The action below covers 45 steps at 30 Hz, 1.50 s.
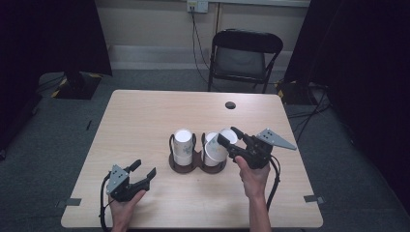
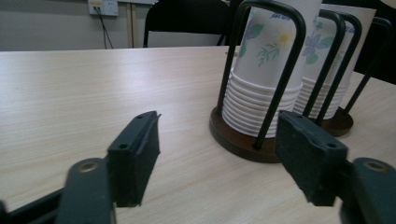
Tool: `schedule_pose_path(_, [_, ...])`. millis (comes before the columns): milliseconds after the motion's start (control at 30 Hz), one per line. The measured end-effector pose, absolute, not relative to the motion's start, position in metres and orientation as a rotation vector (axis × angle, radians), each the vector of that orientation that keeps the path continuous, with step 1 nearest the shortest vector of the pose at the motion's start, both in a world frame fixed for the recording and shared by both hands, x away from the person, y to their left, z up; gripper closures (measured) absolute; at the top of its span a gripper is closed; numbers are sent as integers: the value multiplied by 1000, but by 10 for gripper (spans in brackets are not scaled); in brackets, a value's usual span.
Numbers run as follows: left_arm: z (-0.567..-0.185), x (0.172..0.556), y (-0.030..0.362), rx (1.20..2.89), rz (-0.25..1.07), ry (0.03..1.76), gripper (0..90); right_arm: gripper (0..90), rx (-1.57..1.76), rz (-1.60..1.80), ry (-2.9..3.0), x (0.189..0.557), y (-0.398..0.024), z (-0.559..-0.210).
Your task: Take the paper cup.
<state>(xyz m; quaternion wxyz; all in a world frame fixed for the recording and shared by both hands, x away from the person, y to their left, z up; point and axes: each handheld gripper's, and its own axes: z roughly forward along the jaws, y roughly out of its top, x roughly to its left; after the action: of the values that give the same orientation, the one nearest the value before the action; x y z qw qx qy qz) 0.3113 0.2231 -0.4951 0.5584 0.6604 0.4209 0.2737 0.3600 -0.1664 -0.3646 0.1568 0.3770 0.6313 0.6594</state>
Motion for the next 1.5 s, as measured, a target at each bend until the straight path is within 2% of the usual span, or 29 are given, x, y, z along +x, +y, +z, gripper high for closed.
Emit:
schedule_pose_path(167, [-494, 311, 220, 1532, 596, 969, 289, 376, 1088, 1897, 1833, 351, -164, -375])
schedule_pose_path(267, [-494, 312, 217, 1538, 527, 942, 301, 376, 1114, 1921, 1829, 347, -165, -382])
schedule_pose_path(400, [-490, 311, 212, 1542, 506, 908, 315, 376, 1155, 1952, 1818, 343, -166, -393])
schedule_pose_path(867, [-481, 307, 187, 1576, 487, 801, 370, 376, 1261, 2126, 1770, 330, -158, -428])
schedule_pose_path(1167, [-481, 302, 167, 1611, 514, 735, 426, 376, 1266, 2147, 1809, 326, -135, -441])
schedule_pose_path(1333, [-481, 301, 161, 1611, 478, 693, 474, 376, 1276, 2184, 1820, 325, -126, -445])
schedule_pose_path(1500, [-481, 301, 156, 1606, 464, 665, 485, 375, 1287, 2235, 1812, 324, -122, -444])
